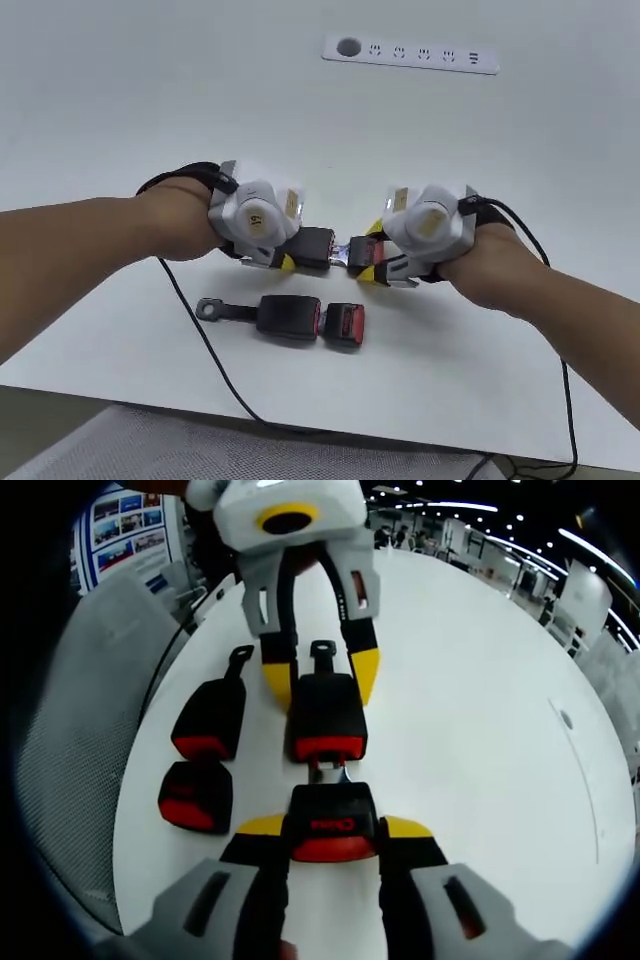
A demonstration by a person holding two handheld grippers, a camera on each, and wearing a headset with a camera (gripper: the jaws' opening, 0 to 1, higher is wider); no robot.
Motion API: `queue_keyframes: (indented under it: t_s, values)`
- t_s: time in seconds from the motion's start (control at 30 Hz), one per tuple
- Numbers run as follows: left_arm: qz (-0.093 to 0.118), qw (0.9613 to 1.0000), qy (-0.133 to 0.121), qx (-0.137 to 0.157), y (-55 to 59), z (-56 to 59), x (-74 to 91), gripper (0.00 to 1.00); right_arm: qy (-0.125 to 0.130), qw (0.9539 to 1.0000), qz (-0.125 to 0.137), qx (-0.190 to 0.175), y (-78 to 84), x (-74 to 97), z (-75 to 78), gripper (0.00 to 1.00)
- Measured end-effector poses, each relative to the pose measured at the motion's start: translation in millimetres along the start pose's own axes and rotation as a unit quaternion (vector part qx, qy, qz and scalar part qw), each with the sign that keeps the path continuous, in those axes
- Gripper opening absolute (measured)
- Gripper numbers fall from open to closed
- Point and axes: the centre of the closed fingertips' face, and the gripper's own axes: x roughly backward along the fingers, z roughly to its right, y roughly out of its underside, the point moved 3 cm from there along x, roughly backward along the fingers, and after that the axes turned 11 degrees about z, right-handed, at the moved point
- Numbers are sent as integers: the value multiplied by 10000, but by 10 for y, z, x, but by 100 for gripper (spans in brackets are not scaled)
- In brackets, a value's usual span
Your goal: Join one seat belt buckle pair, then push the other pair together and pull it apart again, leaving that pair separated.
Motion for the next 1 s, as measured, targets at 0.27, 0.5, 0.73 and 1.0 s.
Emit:
queue_keyframes:
  t_s: [0.27, 0.5, 0.73, 1.0]
  values:
    - [-128, 9999, 0, -45, -3, -1, 2, 31, 37, 9999, 124, -24, -78, -81, -18, 33]
    - [-93, 9999, -44, -12, 0, -1, -3, 31, 31, 9999, 146, -19, -69, -72, -17, 33]
    - [-122, 9999, -27, 19, 4, -6, -16, 31, 58, 9999, 131, -30, -69, -53, -22, 33]
    - [-94, 9999, -83, 68, -3, 3, -8, 32, 69, 9999, 131, -55, 20, 35, -17, 33]
